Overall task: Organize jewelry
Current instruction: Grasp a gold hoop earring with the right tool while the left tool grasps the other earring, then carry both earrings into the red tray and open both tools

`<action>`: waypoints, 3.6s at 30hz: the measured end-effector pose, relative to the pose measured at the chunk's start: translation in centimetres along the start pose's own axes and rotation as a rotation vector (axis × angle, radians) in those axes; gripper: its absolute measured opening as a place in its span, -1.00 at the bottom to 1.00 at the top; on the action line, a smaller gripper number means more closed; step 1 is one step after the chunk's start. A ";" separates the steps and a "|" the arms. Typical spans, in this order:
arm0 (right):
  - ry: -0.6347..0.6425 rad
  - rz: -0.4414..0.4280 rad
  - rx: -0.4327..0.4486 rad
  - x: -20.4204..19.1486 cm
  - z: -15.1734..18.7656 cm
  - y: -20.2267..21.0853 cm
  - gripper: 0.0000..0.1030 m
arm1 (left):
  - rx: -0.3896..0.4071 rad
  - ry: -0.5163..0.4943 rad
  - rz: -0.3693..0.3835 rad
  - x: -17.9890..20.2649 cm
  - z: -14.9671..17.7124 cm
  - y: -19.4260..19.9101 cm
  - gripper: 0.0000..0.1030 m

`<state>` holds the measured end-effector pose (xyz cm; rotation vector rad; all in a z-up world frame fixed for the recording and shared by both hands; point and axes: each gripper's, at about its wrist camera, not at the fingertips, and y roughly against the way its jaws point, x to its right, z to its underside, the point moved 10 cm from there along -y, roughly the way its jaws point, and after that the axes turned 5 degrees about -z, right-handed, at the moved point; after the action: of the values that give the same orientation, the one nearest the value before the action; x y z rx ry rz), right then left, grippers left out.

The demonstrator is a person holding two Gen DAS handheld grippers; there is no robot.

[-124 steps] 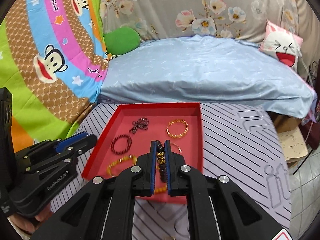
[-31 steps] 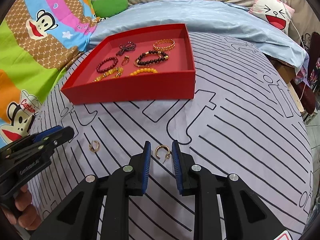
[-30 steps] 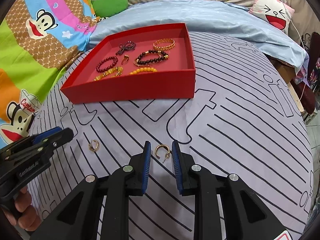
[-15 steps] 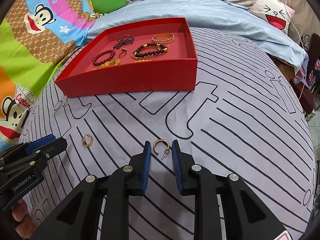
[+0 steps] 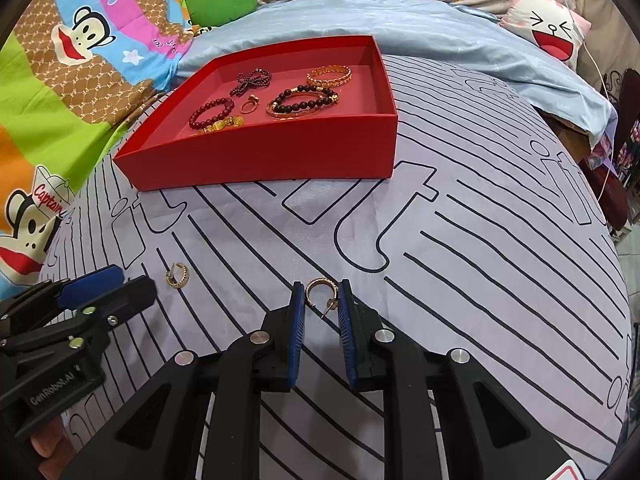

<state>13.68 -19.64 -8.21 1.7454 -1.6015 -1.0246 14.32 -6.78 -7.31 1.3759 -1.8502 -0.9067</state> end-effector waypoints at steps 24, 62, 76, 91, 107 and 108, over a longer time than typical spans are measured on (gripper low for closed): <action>-0.012 -0.012 -0.001 0.2 0.0 0.1 -0.68 | 0.022 -0.066 -0.067 1.1 -0.4 -1.8 -0.58; 0.056 -0.070 0.151 -3.8 -5.9 5.9 -0.68 | 0.129 -0.058 -0.043 1.9 -5.9 3.6 -0.65; 0.071 -0.043 0.237 -3.3 -13.6 5.4 -0.68 | 0.214 -0.049 -0.064 1.6 -14.2 3.1 -0.65; 0.029 -0.021 0.196 -1.3 -17.8 -0.5 -0.68 | 0.184 -0.057 -0.095 0.5 -18.7 -2.8 -0.65; 0.018 -0.012 0.142 -0.8 -18.0 -5.0 -0.68 | 0.123 -0.052 -0.112 -0.6 -18.8 -7.4 -0.65; 0.017 -0.012 0.139 -0.8 -17.9 -5.1 -0.68 | 0.120 -0.052 -0.113 -0.6 -18.8 -7.6 -0.65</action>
<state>31.36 -19.90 -2.33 1.8517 -1.6889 -0.9210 33.84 -10.52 -3.35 1.5571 -1.9087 -0.9077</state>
